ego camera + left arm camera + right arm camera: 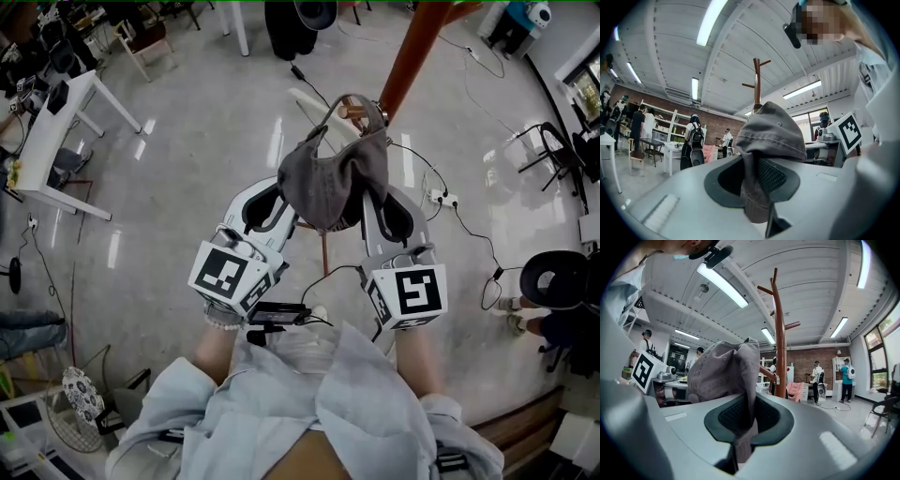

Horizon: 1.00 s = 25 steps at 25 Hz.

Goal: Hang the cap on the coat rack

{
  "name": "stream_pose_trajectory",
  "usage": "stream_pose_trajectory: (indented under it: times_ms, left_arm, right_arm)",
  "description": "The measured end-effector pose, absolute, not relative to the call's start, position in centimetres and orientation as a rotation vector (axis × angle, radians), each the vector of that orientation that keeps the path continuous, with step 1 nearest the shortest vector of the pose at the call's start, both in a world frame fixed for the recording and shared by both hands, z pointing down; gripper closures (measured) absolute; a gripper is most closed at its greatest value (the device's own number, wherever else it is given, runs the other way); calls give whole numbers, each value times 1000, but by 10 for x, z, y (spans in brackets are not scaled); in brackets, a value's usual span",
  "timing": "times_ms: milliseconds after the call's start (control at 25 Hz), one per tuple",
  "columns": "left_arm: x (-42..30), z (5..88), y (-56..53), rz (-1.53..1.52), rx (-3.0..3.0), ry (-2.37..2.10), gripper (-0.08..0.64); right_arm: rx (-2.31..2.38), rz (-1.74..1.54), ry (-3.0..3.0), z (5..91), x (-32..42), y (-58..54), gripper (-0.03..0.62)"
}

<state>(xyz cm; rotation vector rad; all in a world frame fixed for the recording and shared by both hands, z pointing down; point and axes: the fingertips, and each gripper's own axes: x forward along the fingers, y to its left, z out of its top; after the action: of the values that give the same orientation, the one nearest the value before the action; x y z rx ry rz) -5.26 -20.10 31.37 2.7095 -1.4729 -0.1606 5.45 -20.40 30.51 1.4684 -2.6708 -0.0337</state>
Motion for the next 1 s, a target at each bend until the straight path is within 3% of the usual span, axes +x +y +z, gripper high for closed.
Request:
stream_pose_trajectory:
  times_ms: [1000]
  left_arm:
    - [-29, 353, -243, -16, 2733, -1333, 486]
  right_arm:
    - [1566, 177, -2489, 347, 75, -228, 557]
